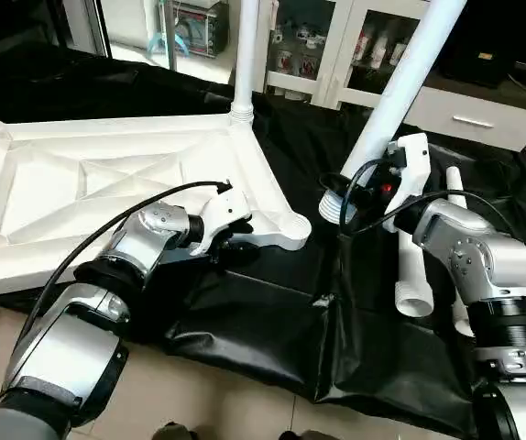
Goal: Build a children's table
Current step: Pick table leg
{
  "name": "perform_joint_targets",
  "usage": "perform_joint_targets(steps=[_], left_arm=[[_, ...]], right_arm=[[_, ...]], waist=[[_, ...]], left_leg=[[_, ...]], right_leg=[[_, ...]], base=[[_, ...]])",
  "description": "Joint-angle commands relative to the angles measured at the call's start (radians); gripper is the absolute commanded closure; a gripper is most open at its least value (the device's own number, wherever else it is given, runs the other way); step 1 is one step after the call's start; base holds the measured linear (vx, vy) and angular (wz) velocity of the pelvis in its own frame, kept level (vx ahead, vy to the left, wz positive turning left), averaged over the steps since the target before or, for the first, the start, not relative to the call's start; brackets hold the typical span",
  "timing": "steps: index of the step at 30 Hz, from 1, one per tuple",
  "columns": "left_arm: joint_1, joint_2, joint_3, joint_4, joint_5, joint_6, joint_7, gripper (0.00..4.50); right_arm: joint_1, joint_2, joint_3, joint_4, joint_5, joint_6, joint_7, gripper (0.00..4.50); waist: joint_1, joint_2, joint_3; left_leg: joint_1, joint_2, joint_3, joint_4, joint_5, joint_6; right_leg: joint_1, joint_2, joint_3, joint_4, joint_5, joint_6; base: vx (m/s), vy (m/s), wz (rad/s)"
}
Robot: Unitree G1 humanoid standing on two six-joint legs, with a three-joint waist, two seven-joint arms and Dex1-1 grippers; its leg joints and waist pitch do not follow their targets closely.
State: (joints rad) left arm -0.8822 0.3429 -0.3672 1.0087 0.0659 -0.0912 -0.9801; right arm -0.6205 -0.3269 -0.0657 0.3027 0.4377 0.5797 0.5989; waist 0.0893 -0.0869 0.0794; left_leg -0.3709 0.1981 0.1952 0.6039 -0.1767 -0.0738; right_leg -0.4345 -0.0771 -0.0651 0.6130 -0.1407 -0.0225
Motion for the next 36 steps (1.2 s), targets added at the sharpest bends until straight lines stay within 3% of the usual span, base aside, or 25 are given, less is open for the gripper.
perform_joint_targets(steps=[1,2,3,7,8,12,22,30,34,36], left_arm=[[-0.01,0.002,0.002,0.019,0.015,-0.002,-0.011,2.74],[-0.01,0.002,0.002,0.019,0.015,-0.002,-0.011,2.74],[-0.011,0.005,0.004,0.029,0.02,-0.006,-0.015,3.05],[-0.01,0.015,0.001,0.046,0.038,-0.011,-0.025,3.14],[-0.007,0.02,-0.005,0.056,0.049,-0.015,-0.032,3.46],[0.001,0.029,-0.012,0.057,0.057,-0.012,-0.052,3.7],[0.094,0.053,-0.033,-0.04,0.06,-0.016,-0.159,4.46],[0.204,0.048,-0.061,-0.216,0.069,0.025,-0.171,4.5],[0.246,0.052,-0.083,-0.303,0.086,0.075,-0.185,4.5],[0.258,0.046,-0.076,-0.345,0.081,0.116,-0.18,4.5]], right_arm=[[0.001,-0.01,0.003,-0.023,-0.005,0.003,0.007,2.58],[0.001,-0.01,0.003,-0.023,-0.005,0.003,0.007,2.58],[-0.001,-0.009,0.004,-0.022,-0.006,0.003,0.01,2.58],[-0.002,-0.009,0.007,-0.023,-0.008,0.005,0.019,2.58],[0.0,-0.008,0.009,-0.025,-0.009,0.006,0.022,2.58],[0.004,-0.008,0.012,-0.031,-0.007,0.009,0.026,2.58],[0.057,-0.023,0.048,-0.098,0.01,0.038,0.086,2.58],[0.118,-0.036,0.084,-0.159,0.006,0.056,0.116,2.58],[0.118,-0.03,0.095,-0.163,-0.006,0.057,0.119,2.58],[0.122,-0.031,0.108,-0.168,-0.014,0.061,0.123,2.58]], waist=[[0.004,0.018,-0.086],[0.004,0.019,-0.086],[0.004,0.016,-0.086],[0.004,0.017,-0.084],[0.004,0.017,-0.083],[0.003,0.017,-0.082],[0.002,0.018,-0.078],[-0.001,0.014,-0.072],[-0.007,0.017,-0.065],[-0.008,0.015,-0.067]], left_leg=[[0.02,0.028,-0.015,-0.069,-0.202,-0.012],[0.02,0.028,-0.015,-0.069,-0.201,-0.013],[0.021,0.028,-0.015,-0.069,-0.199,-0.011],[0.02,0.028,-0.015,-0.069,-0.203,-0.009],[0.02,0.027,-0.015,-0.069,-0.208,-0.009],[0.021,0.029,-0.016,-0.071,-0.224,-0.017],[0.023,0.034,-0.017,-0.076,-0.235,-0.016],[0.027,0.034,-0.018,-0.079,-0.28,-0.019],[0.038,0.035,-0.024,-0.083,-0.359,-0.033],[0.039,0.036,-0.026,-0.084,-0.363,-0.035]], right_leg=[[0.069,-0.066,0.043,-0.061,-0.186,-0.208],[0.069,-0.067,0.043,-0.061,-0.185,-0.209],[0.068,-0.066,0.043,-0.061,-0.182,-0.21],[0.068,-0.067,0.043,-0.063,-0.197,-0.205],[0.067,-0.067,0.043,-0.066,-0.21,-0.201],[0.066,-0.068,0.043,-0.068,-0.242,-0.192],[0.063,-0.069,0.044,-0.069,-0.249,-0.192],[0.055,-0.072,0.045,-0.083,-0.385,-0.148],[0.047,-0.075,0.042,-0.101,-0.526,-0.11],[0.047,-0.074,0.042,-0.102,-0.539,-0.1]], base=[[0.0,0.0,0.0],[0.0,0.0,0.0],[0.0,0.0,0.0],[0.0,0.0,0.0],[0.0,0.0,0.0],[0.0,0.0,0.0],[0.0,0.0,0.0],[0.0,0.0,0.0],[0.0,0.0,0.0],[0.0,0.0,0.0]])
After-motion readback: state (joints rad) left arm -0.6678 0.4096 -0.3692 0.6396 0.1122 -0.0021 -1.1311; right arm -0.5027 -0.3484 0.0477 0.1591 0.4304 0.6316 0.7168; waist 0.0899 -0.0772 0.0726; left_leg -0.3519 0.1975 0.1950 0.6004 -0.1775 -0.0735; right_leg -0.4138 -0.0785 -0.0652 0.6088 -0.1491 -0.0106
